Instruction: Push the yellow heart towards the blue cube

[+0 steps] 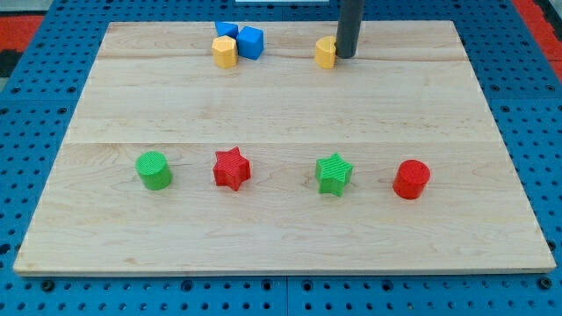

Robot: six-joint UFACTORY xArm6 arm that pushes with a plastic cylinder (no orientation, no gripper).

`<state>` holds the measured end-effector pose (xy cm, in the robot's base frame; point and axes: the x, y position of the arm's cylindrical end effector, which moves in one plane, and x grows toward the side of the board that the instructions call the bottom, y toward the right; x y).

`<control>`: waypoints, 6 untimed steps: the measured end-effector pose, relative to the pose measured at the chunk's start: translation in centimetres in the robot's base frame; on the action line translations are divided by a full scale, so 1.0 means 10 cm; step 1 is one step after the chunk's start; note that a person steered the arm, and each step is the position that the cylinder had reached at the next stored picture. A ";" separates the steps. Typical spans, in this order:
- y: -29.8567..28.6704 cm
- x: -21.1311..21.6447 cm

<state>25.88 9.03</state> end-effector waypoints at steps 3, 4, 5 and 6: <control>-0.51 -0.01; -0.55 0.03; -0.56 0.03; -0.46 -0.10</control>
